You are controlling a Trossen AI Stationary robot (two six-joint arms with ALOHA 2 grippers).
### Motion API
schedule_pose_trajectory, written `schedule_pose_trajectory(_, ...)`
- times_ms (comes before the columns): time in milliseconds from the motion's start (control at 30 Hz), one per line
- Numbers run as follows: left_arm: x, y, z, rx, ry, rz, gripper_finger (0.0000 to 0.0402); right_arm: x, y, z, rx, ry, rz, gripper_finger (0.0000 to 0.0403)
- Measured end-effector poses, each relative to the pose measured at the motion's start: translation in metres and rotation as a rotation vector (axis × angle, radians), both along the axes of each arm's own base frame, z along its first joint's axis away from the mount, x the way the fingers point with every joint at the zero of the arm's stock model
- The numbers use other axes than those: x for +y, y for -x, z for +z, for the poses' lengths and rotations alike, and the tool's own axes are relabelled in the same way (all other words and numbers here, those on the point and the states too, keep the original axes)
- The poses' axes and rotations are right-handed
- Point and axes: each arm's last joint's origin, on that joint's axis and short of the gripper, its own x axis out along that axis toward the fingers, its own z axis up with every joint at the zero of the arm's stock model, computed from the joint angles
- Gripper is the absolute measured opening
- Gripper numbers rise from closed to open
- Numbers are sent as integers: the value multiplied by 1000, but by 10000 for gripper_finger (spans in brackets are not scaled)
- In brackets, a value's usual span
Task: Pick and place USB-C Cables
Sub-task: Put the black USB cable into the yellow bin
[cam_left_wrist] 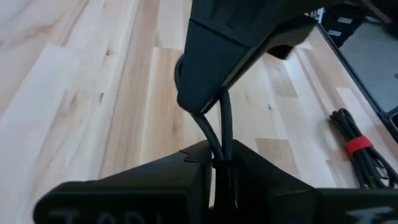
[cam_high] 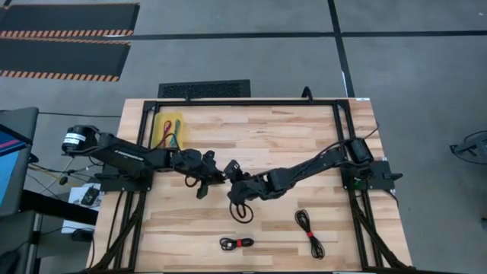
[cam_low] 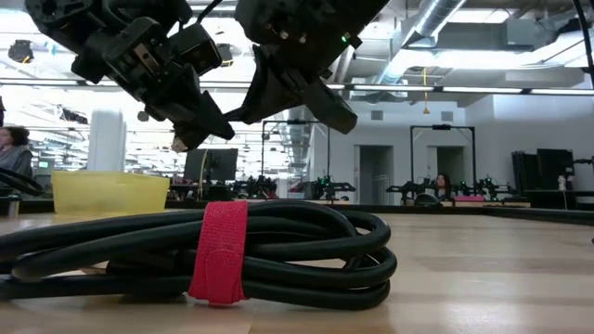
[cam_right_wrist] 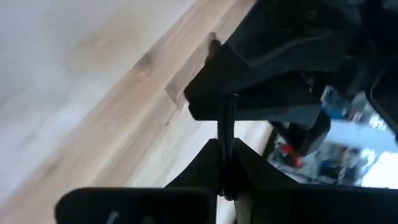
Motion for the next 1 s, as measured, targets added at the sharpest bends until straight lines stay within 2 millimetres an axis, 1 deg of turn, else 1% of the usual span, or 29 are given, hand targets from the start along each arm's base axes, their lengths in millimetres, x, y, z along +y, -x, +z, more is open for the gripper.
schedule_pose_trajectory(100,4,0,0,-2,-17,38,13,-6,-1,1,-82,-96,-131,62)
schedule_pose_trajectory(167,7,0,1,1,-20,82,7,-12,-2,1,-144,-183,-227,82)
schedule_pose_trajectory(333,19,6,3,46,-48,265,11,-32,-9,4,-353,-519,-467,131)
schedule_pose_trajectory(400,24,12,4,75,-57,349,9,-37,-9,6,-403,-581,-524,147)
schedule_pose_trajectory(467,28,17,8,79,-68,436,8,-41,-9,6,-431,-582,-567,159)
schedule_pose_trajectory(600,35,36,16,113,-114,602,11,-51,-10,2,-502,-575,-600,172)
schedule_pose_trajectory(667,40,48,20,135,-144,726,12,-55,-10,-1,-512,-586,-602,173)
schedule_pose_trajectory(767,49,70,26,162,-189,929,10,-59,-10,-5,-478,-622,-584,171)
schedule_pose_trajectory(833,55,83,31,156,-195,1044,8,-59,-7,-12,-455,-647,-568,169)
schedule_pose_trajectory(900,61,94,36,140,-183,1129,8,-62,-4,-20,-451,-657,-566,167)
schedule_pose_trajectory(967,66,103,38,141,-172,1186,8,-69,2,-23,-461,-682,-562,165)
schedule_pose_trajectory(1000,69,106,39,142,-166,1212,9,-72,3,-24,-487,-721,-555,165)
